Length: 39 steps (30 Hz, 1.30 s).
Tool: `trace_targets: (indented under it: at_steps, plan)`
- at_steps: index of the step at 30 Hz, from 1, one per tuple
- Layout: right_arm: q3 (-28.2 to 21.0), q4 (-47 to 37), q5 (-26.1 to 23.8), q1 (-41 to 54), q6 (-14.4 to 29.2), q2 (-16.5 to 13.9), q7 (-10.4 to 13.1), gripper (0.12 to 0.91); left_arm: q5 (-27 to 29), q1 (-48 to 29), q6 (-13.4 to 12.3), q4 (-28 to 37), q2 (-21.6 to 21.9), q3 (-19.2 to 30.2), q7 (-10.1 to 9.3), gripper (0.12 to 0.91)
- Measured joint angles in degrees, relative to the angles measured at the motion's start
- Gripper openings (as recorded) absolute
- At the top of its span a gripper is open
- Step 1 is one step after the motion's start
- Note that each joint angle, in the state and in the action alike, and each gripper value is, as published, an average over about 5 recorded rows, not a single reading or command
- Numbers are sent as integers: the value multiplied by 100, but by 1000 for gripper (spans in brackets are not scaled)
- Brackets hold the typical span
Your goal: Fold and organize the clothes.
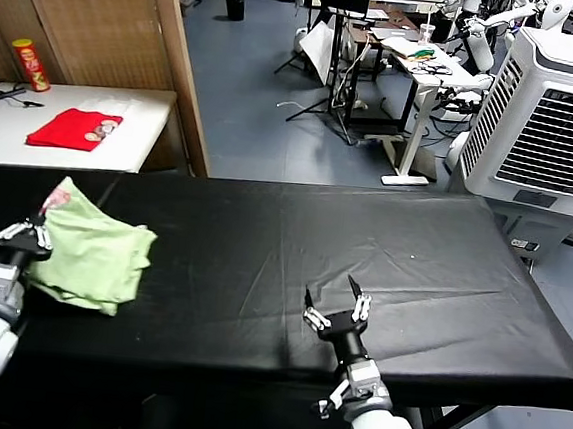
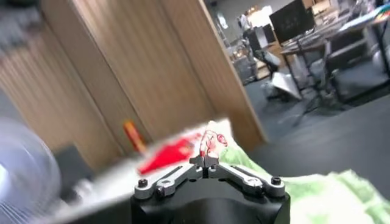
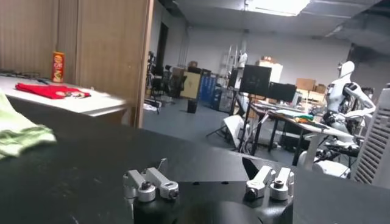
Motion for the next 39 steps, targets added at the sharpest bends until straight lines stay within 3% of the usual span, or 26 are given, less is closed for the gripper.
trace_targets:
  at_steps: [4,8,18,22,25,30,33,39]
  plan:
    - [-5,-37,-56,-55,4,20,-16,798,-353,59,-43,-538,-243,351,-69,130]
    - [17,-39,-79,-116,4,23,-21,798,-751,-20,87,-780,-691,1016,-204,130]
    - [68,11,68,-175,-50,21,-180,798,-718,-207,91,-533,-2025,2526,-290,160]
    - [31,26,402,-90,-183,-59,-382,798,-614,-173,-126,-401,-2516,2898,-220,337]
    - [-12,10,743,-6,-383,-131,-470,798,-469,-174,-317,-374,-2806,3083,-44,504]
    - [-169,-160,1511,251,-877,-147,-280,798,-443,-162,-607,-491,-2926,3116,170,750]
    - [-329,-349,2145,526,-1197,-51,-67,798,-464,-115,-740,-610,-2843,3006,169,792]
    - [-610,-879,3319,1160,-1653,260,353,798,-498,61,-899,-833,-2659,2718,141,798]
